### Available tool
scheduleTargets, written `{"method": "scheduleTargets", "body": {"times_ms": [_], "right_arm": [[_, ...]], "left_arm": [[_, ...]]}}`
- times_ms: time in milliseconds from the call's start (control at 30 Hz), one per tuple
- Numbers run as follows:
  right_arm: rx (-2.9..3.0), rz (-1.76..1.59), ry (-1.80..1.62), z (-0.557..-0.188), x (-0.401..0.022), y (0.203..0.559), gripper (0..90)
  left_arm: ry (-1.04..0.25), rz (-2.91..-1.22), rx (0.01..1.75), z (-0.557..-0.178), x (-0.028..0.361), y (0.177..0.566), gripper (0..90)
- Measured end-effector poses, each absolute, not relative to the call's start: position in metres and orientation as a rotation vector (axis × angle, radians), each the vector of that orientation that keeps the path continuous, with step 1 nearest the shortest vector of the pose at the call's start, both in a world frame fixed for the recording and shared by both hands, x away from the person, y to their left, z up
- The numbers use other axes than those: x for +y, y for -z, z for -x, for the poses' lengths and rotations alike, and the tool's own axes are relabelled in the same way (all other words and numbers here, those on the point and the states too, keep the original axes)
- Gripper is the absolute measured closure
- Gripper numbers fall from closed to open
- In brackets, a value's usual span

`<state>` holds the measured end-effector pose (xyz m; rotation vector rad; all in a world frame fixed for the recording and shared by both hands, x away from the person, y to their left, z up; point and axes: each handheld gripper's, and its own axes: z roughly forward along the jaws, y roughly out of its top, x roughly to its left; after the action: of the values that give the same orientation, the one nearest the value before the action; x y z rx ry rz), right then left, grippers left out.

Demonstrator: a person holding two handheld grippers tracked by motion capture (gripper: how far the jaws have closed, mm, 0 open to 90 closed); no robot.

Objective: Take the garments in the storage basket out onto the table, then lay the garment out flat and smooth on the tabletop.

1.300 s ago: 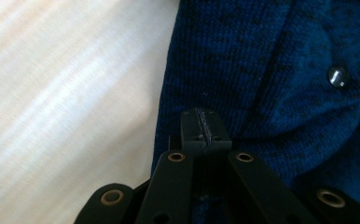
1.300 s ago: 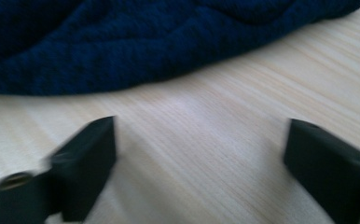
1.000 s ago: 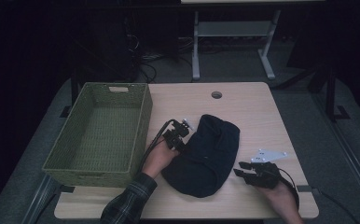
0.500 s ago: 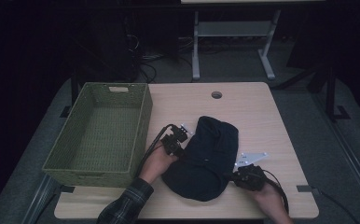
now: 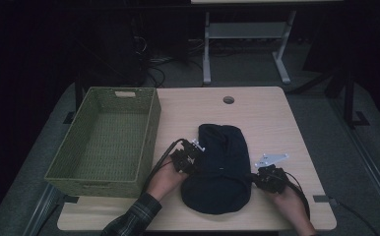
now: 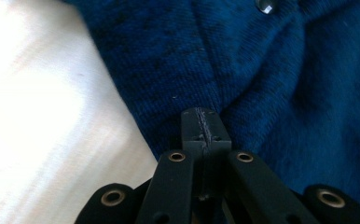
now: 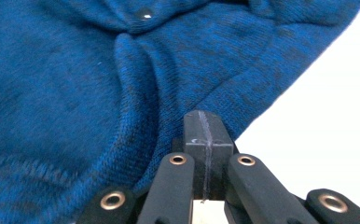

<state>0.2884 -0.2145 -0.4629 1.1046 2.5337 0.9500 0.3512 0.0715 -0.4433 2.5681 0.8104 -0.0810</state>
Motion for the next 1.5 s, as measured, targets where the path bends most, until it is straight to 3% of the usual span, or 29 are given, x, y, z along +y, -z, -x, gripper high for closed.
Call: {"method": "scheduleTargets", "body": {"times_ms": [567, 1100, 1500], "right_arm": [[2.482, -1.105, -1.013, -0.291, -0.221, 0.455, 90.0], [2.431, -1.099, -1.094, -0.33, -0.22, 0.429, 90.0], [2.434, -1.133, -1.098, -0.364, -0.214, 0.441, 90.0]], "left_arm": [[0.074, -2.507, 0.775, -0.34, 0.076, 0.427, 89.3], [-0.012, -2.397, 0.782, -0.373, 0.068, 0.397, 87.5], [-0.021, -2.431, 0.838, -0.4, 0.056, 0.423, 88.3]]}}
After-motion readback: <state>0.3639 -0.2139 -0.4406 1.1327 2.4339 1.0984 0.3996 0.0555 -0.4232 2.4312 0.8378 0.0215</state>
